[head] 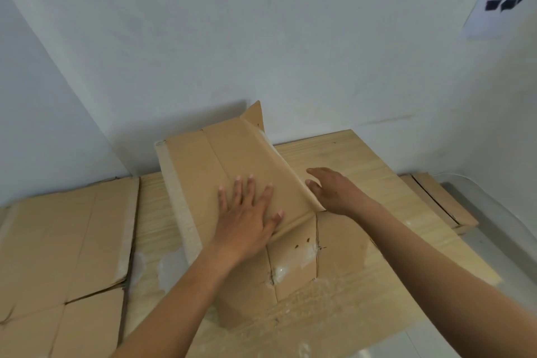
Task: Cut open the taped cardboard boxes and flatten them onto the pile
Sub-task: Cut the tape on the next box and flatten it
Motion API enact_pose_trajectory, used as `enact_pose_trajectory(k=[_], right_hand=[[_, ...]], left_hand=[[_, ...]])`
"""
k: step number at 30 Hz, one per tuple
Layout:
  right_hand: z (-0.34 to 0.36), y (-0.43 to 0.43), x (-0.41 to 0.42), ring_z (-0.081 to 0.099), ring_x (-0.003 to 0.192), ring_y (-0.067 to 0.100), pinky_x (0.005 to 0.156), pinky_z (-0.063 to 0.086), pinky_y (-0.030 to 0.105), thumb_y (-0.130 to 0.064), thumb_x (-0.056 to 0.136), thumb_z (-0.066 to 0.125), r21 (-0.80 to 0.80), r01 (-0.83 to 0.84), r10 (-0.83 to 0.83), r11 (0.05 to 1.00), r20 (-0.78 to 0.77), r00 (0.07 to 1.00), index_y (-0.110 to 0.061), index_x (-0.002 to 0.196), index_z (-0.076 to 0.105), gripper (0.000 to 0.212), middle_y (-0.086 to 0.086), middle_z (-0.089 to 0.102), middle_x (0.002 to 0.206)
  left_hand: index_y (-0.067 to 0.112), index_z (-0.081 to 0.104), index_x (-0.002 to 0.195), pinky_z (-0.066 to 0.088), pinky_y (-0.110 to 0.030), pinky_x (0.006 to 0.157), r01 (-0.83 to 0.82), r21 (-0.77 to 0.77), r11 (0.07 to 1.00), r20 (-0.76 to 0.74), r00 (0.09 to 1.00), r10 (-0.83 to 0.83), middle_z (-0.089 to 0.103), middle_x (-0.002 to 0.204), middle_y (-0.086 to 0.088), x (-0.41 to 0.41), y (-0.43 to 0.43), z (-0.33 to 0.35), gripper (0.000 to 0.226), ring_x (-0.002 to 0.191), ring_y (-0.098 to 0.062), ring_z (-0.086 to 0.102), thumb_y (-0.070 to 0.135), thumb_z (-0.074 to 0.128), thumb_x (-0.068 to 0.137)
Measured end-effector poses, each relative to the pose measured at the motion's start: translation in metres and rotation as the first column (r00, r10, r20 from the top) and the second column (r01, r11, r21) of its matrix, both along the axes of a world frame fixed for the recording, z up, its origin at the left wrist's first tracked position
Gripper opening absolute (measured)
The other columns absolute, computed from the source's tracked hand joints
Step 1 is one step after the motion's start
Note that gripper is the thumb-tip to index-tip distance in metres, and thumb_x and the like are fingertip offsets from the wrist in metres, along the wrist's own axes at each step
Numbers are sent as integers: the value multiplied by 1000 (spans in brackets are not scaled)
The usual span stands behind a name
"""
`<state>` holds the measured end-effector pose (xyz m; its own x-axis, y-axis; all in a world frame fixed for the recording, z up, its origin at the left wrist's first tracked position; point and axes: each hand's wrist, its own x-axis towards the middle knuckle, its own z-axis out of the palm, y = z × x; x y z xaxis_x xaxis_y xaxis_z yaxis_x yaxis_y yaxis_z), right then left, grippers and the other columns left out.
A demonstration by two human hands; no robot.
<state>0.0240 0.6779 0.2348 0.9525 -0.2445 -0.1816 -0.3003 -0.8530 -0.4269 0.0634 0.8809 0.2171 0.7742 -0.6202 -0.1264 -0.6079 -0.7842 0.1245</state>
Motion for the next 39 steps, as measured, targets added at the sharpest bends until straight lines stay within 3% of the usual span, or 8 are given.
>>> enact_pose_trajectory(k=[8, 12, 17, 21, 25, 30, 36, 39], right_hand=[[-4, -55, -33, 45, 129, 22, 104, 37, 38, -51, 97, 35, -2, 192, -191, 981, 62, 980, -17, 138, 47, 54, 3, 50, 141], [-14, -63, -42, 53, 117, 20, 94, 40, 32, -48, 99, 33, 225, 167, -191, 960, 89, 978, -14, 129, 54, 50, 2, 60, 123], [-21, -66, -29, 56, 112, 21, 93, 42, 34, -42, 100, 35, 604, 204, -271, 770, 22, 962, -12, 120, 57, 42, 7, 59, 122], [-19, -70, -15, 51, 117, 17, 95, 37, 29, -38, 102, 34, 617, 113, -146, 779, 4, 989, -13, 131, 51, 43, 3, 54, 132], [-14, -76, -4, 43, 129, 24, 104, 32, 31, -27, 104, 29, 373, -127, 130, 919, 18, 991, -4, 138, 44, 43, 8, 48, 141], [-11, -81, 11, 47, 125, 31, 104, 37, 41, -24, 103, 29, 173, -320, 339, 931, -90, 937, -6, 137, 44, 41, 13, 47, 141], [-3, -87, 27, 30, 139, 24, 114, 27, 39, -34, 97, 46, 446, -262, 434, 856, -345, 832, -11, 147, 29, 58, 4, 28, 154], [-1, -87, 29, 41, 132, 23, 107, 37, 33, -34, 94, 53, 552, -140, 415, 822, -412, 811, -14, 148, 27, 63, 1, 28, 154]], left_hand=[[28, 4, 153, -6, -56, 116, -98, -17, 995, -50, 994, 97, -10, 161, -5, -3, -12, 12, 56, 147, -26, -14, 46, 16, 101], [20, 8, 152, -5, -58, 116, -216, -43, 976, -44, 976, 214, -7, 161, -7, -18, -34, 11, 67, 147, -27, -13, 57, 16, 97], [19, 2, 153, -11, -56, 114, -287, -46, 957, 33, 957, 289, -11, 161, -7, -31, -44, -4, 95, 146, -25, -18, 71, -14, 75], [21, -3, 153, -17, -51, 114, -295, -71, 953, 50, 953, 299, -16, 160, -3, -36, -43, -6, 97, 145, -22, -22, 72, -18, 71], [23, -2, 153, -17, -47, 115, -321, -75, 944, 51, 944, 325, -16, 160, 0, -40, -45, -6, 92, 145, -19, -21, 68, -14, 74], [18, 3, 154, -10, -43, 119, -379, -103, 920, 52, 921, 385, -9, 161, -3, -46, -58, -6, 92, 147, -20, -14, 59, -14, 72], [19, 2, 154, -10, -41, 119, -430, -93, 898, 106, 893, 438, -7, 161, -1, -54, -67, -10, 90, 147, -17, -14, 60, -15, 76], [19, 3, 154, -9, -39, 119, -435, -113, 893, 112, 888, 446, -5, 161, 0, -53, -66, -12, 88, 146, -14, -13, 62, -13, 78]])
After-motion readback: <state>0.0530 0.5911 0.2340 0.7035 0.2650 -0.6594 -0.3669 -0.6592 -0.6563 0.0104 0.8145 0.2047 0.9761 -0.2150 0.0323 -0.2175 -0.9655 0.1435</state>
